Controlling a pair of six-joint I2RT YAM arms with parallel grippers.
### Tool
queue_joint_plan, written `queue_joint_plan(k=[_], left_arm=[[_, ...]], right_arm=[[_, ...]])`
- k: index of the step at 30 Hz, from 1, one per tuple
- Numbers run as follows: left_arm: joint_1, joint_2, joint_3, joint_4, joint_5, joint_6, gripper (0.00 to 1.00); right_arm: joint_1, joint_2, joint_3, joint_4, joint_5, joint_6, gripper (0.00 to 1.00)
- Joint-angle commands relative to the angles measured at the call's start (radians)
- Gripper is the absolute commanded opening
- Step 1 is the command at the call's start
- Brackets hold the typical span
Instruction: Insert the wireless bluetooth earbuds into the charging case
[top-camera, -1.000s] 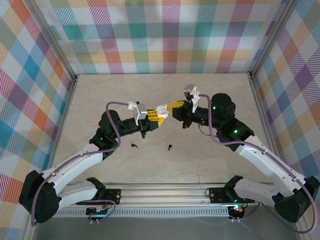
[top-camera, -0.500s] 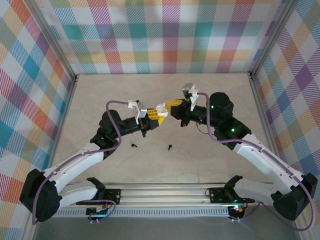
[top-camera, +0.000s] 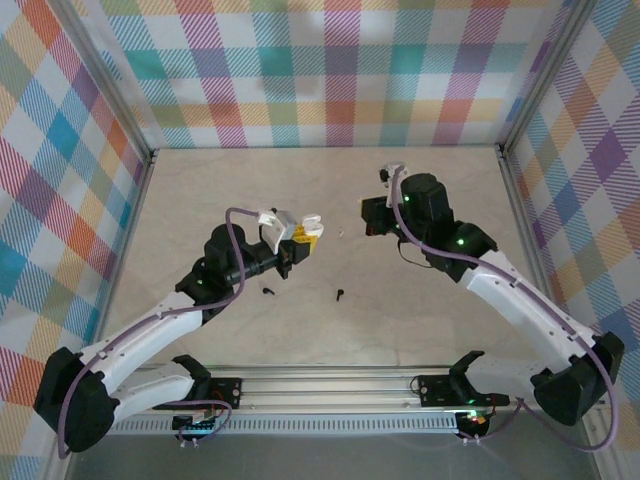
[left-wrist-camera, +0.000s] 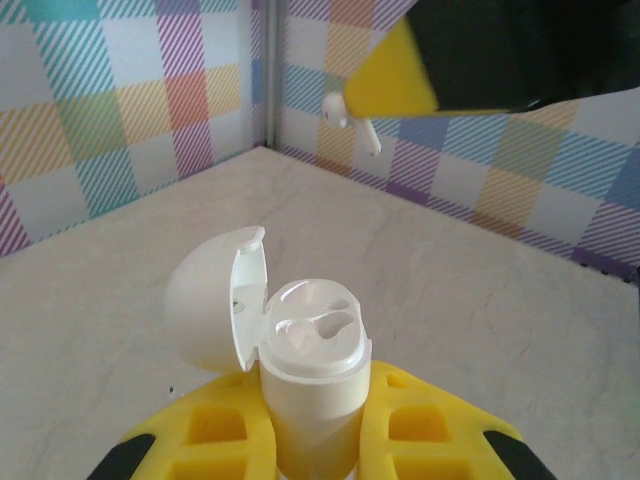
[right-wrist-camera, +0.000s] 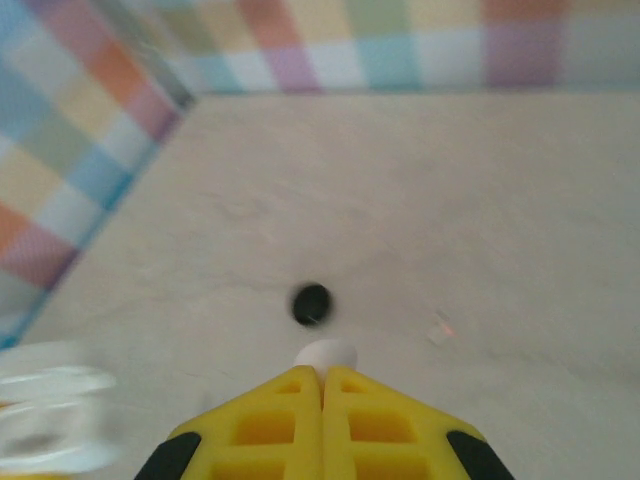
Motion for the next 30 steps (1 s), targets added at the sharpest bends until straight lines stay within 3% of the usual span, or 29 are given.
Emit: queue_joint_plan(k=[1, 11, 16, 21, 30], left_arm=[[-0.011, -0.033, -0.040, -0.043, -0.042, 0.013, 0.00], [-0.011, -0.090, -0.093, -0.071, -0.053, -0.008, 0.00], [-0.011, -0.101, -0.102, -0.080, -0.055, -0.008, 0.00], [-0.011, -0.091, -0.105, -0.071, -0.057, -0.004, 0.00], [-0.011, -0.043, -0.087, -0.060, -0.049, -0.002, 0.00]], right_arm=[[-0.051, 0.073, -0.031, -0.170, 0.071, 0.090, 0.00], [-0.104, 0.512, -0.047, -0.216, 0.112, 0.112, 0.00], [-0.104, 0.648, -0.019, -0.231, 0.172, 0.134, 0.00], [-0.104, 0.703, -0.010, -0.227, 0.129, 0.152, 0.00], [-0.102, 0.621, -0.007, -0.239, 0.078, 0.166, 0.33]])
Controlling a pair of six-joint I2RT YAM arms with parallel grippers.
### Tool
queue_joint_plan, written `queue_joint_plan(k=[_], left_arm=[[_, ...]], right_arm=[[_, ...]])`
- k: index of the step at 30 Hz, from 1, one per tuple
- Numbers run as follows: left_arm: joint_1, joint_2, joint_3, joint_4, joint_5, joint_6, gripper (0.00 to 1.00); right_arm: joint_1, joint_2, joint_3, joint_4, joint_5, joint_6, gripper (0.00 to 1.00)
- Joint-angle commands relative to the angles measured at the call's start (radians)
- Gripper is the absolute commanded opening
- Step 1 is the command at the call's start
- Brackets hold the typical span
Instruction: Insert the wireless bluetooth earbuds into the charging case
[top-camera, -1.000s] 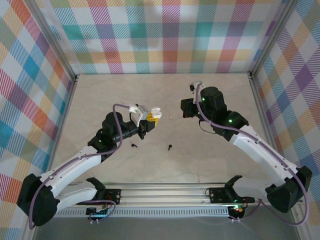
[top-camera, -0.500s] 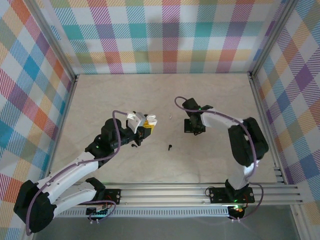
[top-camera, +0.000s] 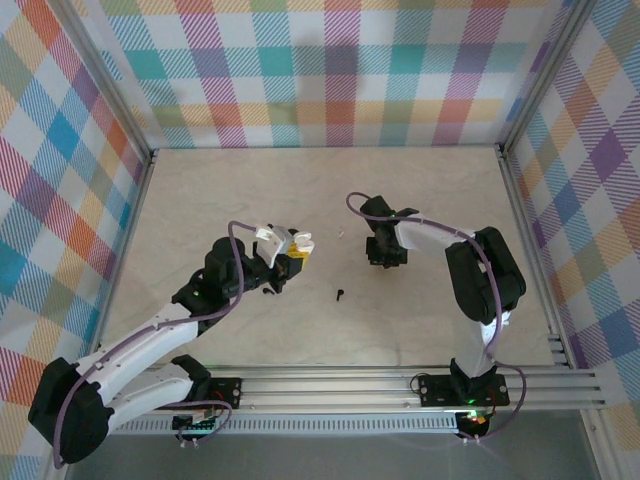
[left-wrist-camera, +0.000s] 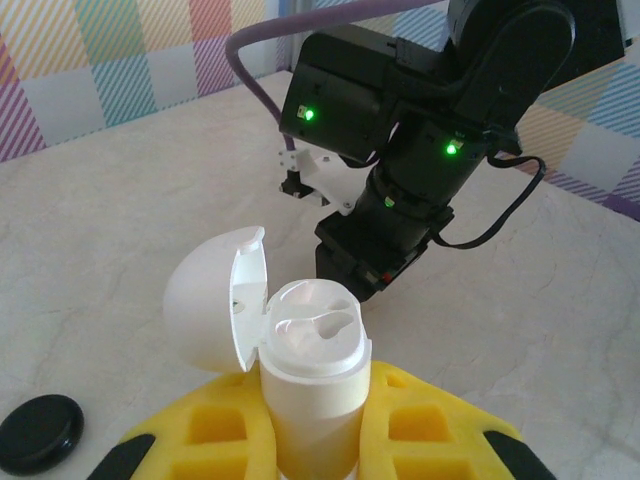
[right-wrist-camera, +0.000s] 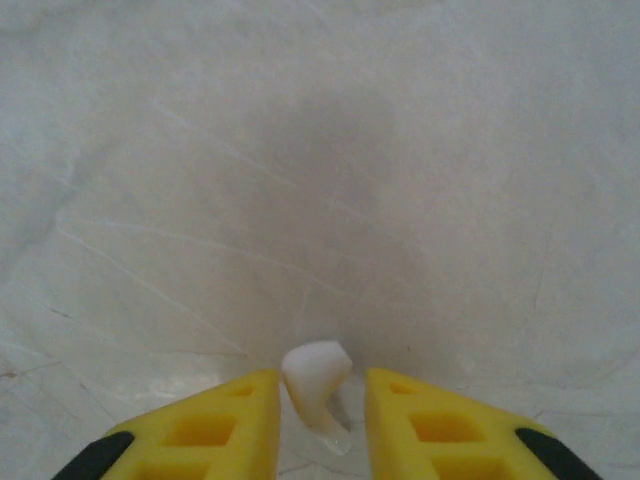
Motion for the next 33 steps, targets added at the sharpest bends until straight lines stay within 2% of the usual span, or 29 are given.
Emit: queue_joint_plan(k=[1, 6, 9, 15, 18, 20, 26, 33], left_arm=[[-0.011, 0.019, 0.010, 0.022, 0.004, 0.005, 0.00], [-0.011, 0.043, 0.024, 0.024, 0.013, 0.002, 0.00], [-0.011, 0.052, 0.029, 0.027, 0.015, -0.003, 0.00], [-0.011, 0.054, 0.034, 0.028, 0.019, -0.010, 0.00], [-0.011, 0.055, 0.032, 0.030, 0.022, -0.015, 0.00], [-0.011, 0.057, 0.031, 0.032, 0.026, -0.018, 0.00], [-0.011, 0.050, 0.026, 0.039, 0.035, -0.031, 0.00], [-0.011, 0.036, 0.015, 0.041, 0.031, -0.030, 0.00]], right_arm=[[-0.005, -0.037, -0.005, -0.048, -0.032, 0.015, 0.35], [-0.006, -0.110, 0.018, -0.070, -0.065, 0.007, 0.38], [-0.015, -0.163, 0.017, -0.052, -0.142, -0.004, 0.40], [-0.118, -0.216, -0.027, -0.030, -0.289, -0.020, 0.40], [-0.153, -0.216, -0.046, -0.016, -0.309, -0.051, 0.30], [-0.173, -0.206, -0.056, 0.003, -0.323, -0.068, 0.28], [-0.269, -0.115, -0.076, 0.120, -0.486, -0.167, 0.25], [-0.280, -0.048, -0.089, 0.137, -0.495, -0.217, 0.24]])
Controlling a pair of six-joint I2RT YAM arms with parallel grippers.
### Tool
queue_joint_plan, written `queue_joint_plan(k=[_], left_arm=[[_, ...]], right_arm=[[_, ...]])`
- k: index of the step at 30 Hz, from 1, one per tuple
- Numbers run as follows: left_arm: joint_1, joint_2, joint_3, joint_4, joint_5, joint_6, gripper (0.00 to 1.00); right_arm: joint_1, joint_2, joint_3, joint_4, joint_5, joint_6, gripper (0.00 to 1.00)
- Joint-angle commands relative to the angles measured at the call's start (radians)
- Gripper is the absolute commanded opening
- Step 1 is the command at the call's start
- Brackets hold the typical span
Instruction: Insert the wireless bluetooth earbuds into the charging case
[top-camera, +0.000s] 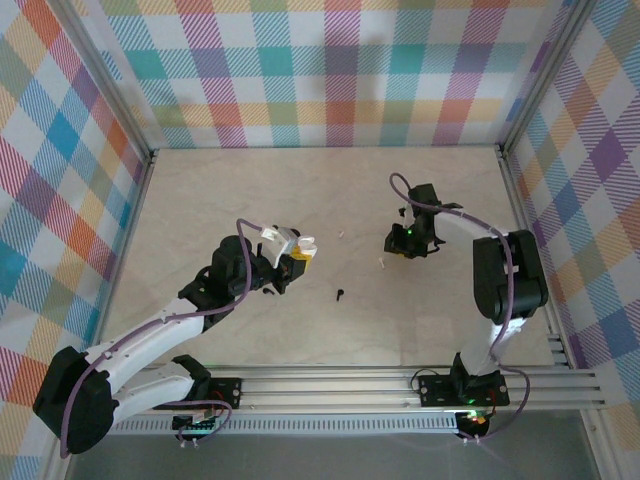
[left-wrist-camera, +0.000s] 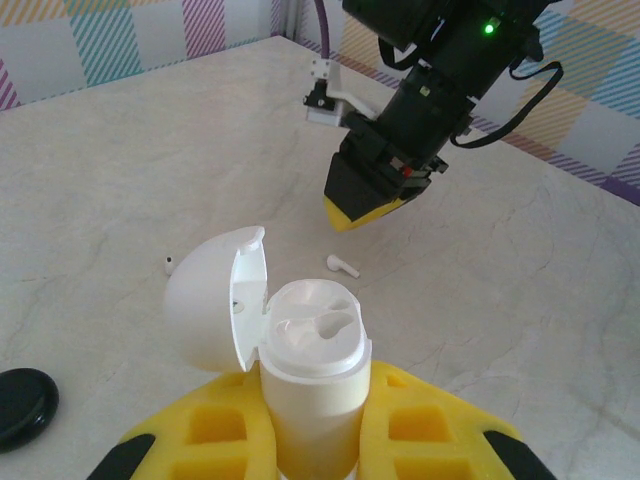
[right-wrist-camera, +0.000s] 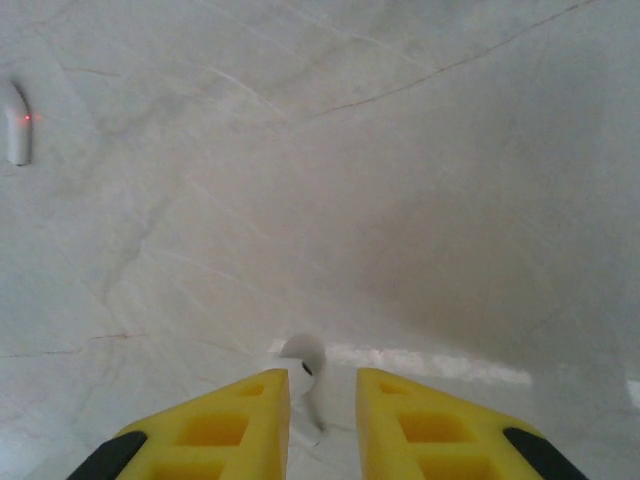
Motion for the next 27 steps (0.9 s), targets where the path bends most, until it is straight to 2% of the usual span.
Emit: queue_joint_plan(k=[1, 8, 14, 27], left_arm=[[-0.011, -0.019, 0.012, 0.040, 0.014, -0.007, 0.00], [-0.011, -0.009, 0.018, 0.043, 0.016, -0.003, 0.00], [-0.012, 0.007, 0.028, 0.047, 0.022, -0.002, 0.00], [-0.011, 0.026, 0.042, 0.044, 0.032, -0.007, 0.00]], right_arm=[[0.002, 0.007, -0.027, 0.029, -0.031, -0.048, 0.24], [0.002, 0.007, -0.056, 0.045, -0.065, -0.056, 0.25], [0.008, 0.001, -0.077, 0.046, -0.070, -0.058, 0.21], [0.052, -0.001, -0.062, 0.038, -0.054, -0.056, 0.22]])
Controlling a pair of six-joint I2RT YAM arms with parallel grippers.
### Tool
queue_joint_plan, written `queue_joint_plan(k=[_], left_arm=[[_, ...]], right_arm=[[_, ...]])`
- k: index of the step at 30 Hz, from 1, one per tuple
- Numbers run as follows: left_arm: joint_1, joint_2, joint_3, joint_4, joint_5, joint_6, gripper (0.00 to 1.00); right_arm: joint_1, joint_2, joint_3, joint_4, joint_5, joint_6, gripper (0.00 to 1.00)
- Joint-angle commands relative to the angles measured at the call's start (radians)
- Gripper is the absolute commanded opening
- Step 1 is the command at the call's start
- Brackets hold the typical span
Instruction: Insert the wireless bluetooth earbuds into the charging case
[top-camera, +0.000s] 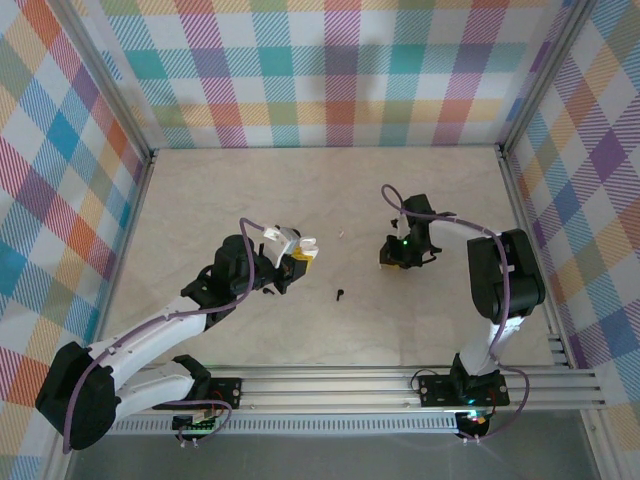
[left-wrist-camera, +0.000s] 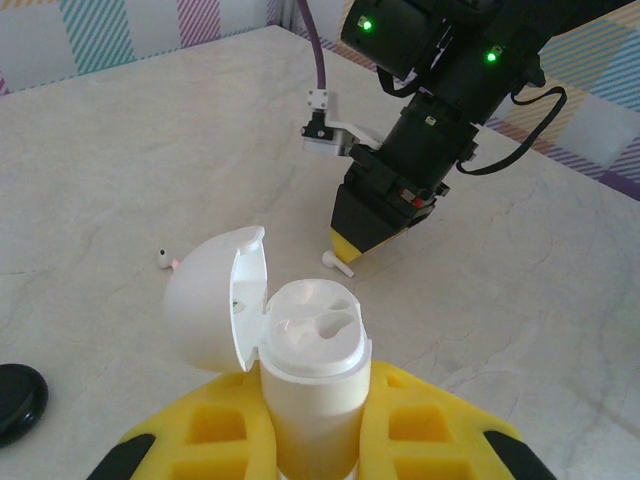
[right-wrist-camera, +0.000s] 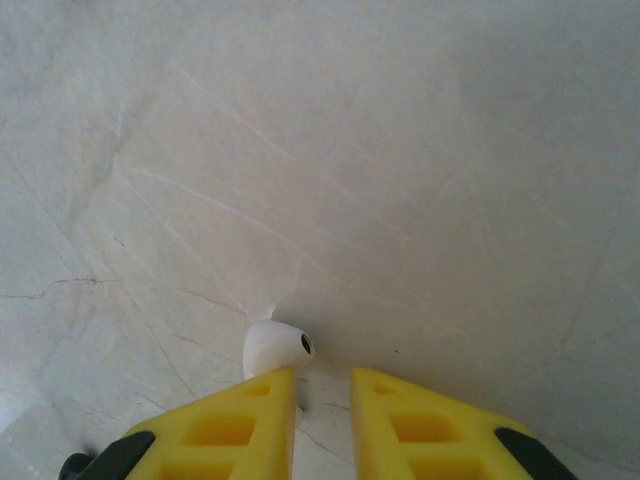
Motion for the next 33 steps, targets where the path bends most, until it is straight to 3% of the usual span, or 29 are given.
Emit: queue_joint_plan(k=[1, 19, 33], left_arm=[[-0.011, -0.002, 0.040, 0.035, 0.021, -0.006, 0.00], [-0.011, -0.007, 0.034, 0.028, 0.023, -0.011, 0.00], [-0.011, -0.025, 0.025, 0.025, 0.019, -0.006, 0.00]], right_arm=[[0.019, -0.006, 0.016, -0.005, -0.008, -0.014, 0.22], [0.063, 0.037, 0.087, -0.028, -0.013, 0.005, 0.24], [0.051, -0.045, 0.053, -0.035, 0.035, 0.030, 0.28]])
